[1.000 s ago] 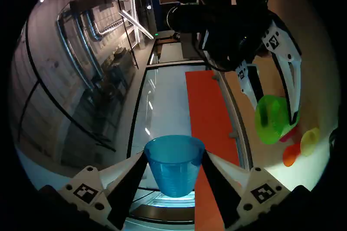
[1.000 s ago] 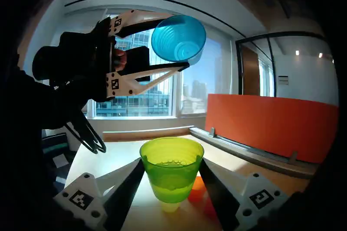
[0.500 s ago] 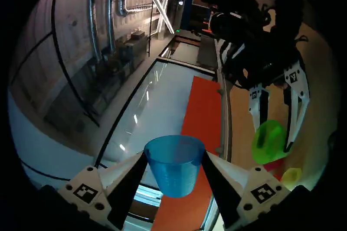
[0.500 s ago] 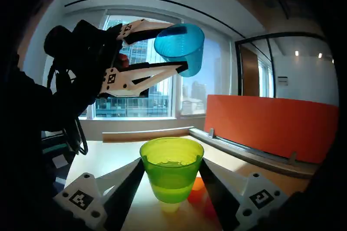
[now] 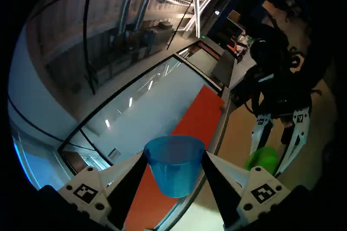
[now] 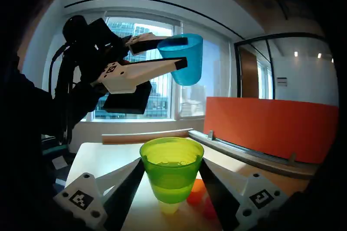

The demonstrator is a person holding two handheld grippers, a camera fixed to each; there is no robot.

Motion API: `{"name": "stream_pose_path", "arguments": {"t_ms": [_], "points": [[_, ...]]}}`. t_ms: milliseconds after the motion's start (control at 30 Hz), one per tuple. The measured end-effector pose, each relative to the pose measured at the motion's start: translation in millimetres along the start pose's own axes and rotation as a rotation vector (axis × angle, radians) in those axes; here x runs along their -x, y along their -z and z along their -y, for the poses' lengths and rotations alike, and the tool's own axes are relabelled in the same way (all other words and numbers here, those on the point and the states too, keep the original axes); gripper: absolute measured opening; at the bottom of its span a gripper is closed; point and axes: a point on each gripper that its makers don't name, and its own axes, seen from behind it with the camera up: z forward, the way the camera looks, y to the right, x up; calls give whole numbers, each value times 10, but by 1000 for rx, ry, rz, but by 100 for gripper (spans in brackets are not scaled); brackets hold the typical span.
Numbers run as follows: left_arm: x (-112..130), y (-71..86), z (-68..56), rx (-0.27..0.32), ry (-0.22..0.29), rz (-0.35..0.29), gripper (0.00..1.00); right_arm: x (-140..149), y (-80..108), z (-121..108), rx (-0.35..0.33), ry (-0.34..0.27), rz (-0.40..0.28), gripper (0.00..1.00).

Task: Pour water

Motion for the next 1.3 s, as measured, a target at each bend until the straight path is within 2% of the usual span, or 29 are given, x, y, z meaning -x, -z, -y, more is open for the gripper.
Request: {"name": "stream_pose_path", "arguments": {"t_ms": [100,367,533,767,900,1300], "points": [[26,-17,36,5,103,4,86,5,9,-2,2,1,0,88],[35,-28,35,45,378,-10,86,11,25,7,3,1,-3,88],[68,-50,52,66,532,-3,86,-18,40,41,2,3,-6,88],[98,-108,-2,107,741,15,86,-59,53,61,6,4,-10,88],[85,-115,22,116,792,-1,86,-75,56,68,6,4,-10,88],[94,-40,4,115,783,3,86,-91,89,78,9,2,-5,88]]}}
